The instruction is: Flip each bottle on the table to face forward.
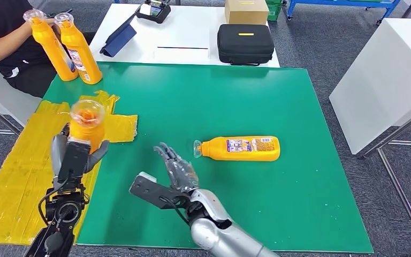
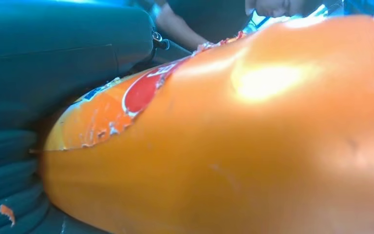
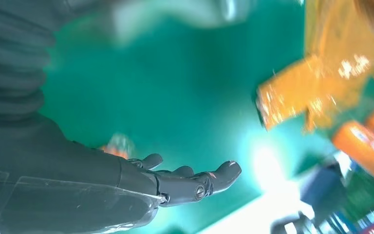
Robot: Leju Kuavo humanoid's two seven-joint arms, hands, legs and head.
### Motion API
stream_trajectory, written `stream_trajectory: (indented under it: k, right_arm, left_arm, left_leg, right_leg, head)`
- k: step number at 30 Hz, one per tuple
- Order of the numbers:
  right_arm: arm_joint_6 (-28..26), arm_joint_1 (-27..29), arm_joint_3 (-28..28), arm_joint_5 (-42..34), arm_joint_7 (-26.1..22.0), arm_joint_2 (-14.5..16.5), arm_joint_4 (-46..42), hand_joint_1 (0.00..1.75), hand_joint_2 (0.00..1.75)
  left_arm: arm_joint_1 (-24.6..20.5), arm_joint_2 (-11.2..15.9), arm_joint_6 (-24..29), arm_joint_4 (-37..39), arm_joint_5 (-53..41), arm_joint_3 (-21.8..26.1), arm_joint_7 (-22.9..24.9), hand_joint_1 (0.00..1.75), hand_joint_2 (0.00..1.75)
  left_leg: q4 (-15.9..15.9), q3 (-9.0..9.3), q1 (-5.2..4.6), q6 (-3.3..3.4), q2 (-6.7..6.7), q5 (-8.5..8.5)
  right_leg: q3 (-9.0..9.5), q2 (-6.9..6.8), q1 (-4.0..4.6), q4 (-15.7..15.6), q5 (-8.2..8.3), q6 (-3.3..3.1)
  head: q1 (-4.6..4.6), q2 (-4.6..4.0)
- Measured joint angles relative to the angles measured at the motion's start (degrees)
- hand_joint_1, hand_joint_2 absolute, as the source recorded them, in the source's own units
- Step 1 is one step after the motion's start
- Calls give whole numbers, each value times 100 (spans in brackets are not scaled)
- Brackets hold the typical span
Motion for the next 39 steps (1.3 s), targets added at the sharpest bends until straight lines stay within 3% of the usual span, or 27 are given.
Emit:
stream_trajectory:
  k: [7,8,11,12,16,20,26,30,35,39]
  right_arm:
    - [283,540,-680,564,-98,-491,-1456,0,0]
    - [290,565,-728,618,-91,-550,-1591,0,44]
    - [338,620,-881,777,-19,-761,-1948,0,175]
    - [363,644,-945,823,8,-835,-2046,0,175]
    - [456,802,-1180,1023,58,-1089,-2340,0,175]
    - [486,928,-1324,1110,61,-1226,-2486,0,175]
    - [838,1088,-1442,1672,316,-1445,-2551,0,175]
    - [1133,1192,-1588,1896,263,-1725,-2426,0,175]
    - [1253,1128,-1791,2008,185,-2016,-1946,0,175]
    - [1256,890,-1979,2300,276,-2143,-1273,0,175]
  left_arm:
    - [115,384,149,724,-1455,50,363,175,175]
    - [117,416,113,820,-1598,50,405,156,175]
    - [67,485,-81,1218,-2012,16,493,40,175]
    - [33,499,-142,1360,-2124,-7,511,19,175]
    - [-147,523,-269,1872,-2394,-112,590,19,175]
    - [-206,529,-294,2141,-2455,-179,618,0,0]
    - [-302,528,-315,2316,-2471,-199,719,0,0]
    - [-308,538,-346,2345,-2158,-172,522,0,0]
    - [-282,537,-516,2233,-1234,-40,43,0,0]
    - [-152,529,-1109,1708,213,123,-340,0,0]
  left_leg:
    - [0,-10,1,-2,0,-4]
    - [0,-10,1,-2,-1,-4]
    - [0,-10,1,-2,-1,-3]
    - [0,-9,0,-1,-2,-3]
    - [0,-5,-4,-1,-6,-3]
    - [0,-4,-3,-1,-2,-3]
    - [-1,0,-1,-1,-4,-4]
    - [-2,0,-4,-1,-7,-5]
    - [-2,2,-4,0,-12,-2]
    - [-1,3,-3,4,-13,4]
  right_leg:
    - [-13,1,2,-1,-3,-1]
    - [-15,0,2,-1,-3,-1]
    - [-15,0,1,-2,-3,-1]
    - [-14,0,1,-2,-3,-1]
    - [-4,0,-2,-1,0,1]
    - [-5,1,0,-1,0,2]
    - [1,0,1,-1,-2,0]
    - [4,-1,-1,-2,-2,0]
    - [10,-4,-1,-2,2,4]
    - [11,-8,0,-1,4,7]
  head:
    - [-2,0]
    - [-2,0]
    - [-1,0]
    - [-1,0]
    - [-1,0]
    - [-2,0]
    - [-1,0]
    - [-2,0]
    - [-3,0]
    - [-3,0]
